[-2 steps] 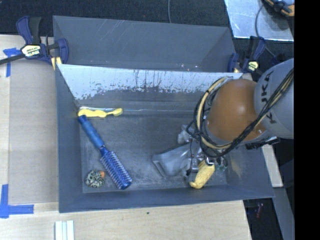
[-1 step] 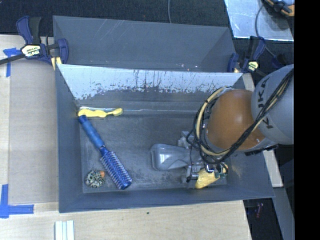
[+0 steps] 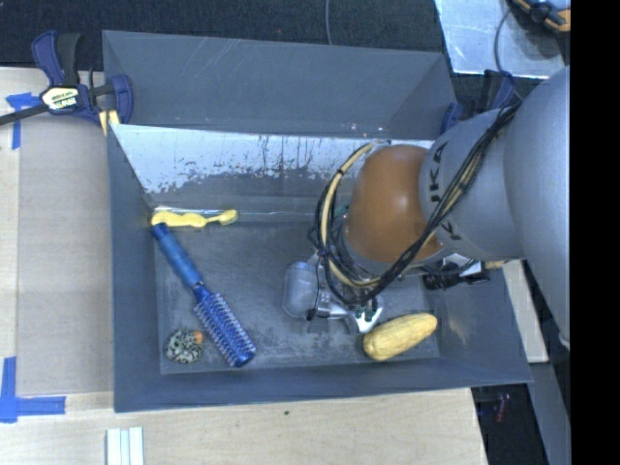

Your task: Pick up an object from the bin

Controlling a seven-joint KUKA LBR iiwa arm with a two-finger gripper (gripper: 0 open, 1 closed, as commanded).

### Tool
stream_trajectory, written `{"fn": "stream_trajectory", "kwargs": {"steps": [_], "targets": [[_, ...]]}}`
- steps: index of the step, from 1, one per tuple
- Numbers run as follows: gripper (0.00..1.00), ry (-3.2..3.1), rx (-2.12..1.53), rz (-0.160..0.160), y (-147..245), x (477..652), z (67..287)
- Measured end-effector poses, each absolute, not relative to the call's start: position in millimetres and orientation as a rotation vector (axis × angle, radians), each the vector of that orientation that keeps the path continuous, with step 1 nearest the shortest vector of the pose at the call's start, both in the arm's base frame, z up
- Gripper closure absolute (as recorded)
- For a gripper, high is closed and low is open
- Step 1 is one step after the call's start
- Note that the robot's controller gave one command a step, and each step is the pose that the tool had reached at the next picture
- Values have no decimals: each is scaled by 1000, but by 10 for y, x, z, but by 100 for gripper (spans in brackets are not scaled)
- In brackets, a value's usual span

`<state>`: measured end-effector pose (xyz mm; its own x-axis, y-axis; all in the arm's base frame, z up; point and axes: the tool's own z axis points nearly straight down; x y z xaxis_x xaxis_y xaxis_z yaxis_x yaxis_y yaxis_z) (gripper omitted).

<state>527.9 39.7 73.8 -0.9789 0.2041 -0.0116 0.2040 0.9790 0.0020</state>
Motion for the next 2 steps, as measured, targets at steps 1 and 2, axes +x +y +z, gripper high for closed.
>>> {"fn": "stream_trajectory", "kwargs": {"steps": [1,2], "targets": [[100,3113,321,1,397,5279,739],[100,3113,380,-1,399,5294,1139]]}}
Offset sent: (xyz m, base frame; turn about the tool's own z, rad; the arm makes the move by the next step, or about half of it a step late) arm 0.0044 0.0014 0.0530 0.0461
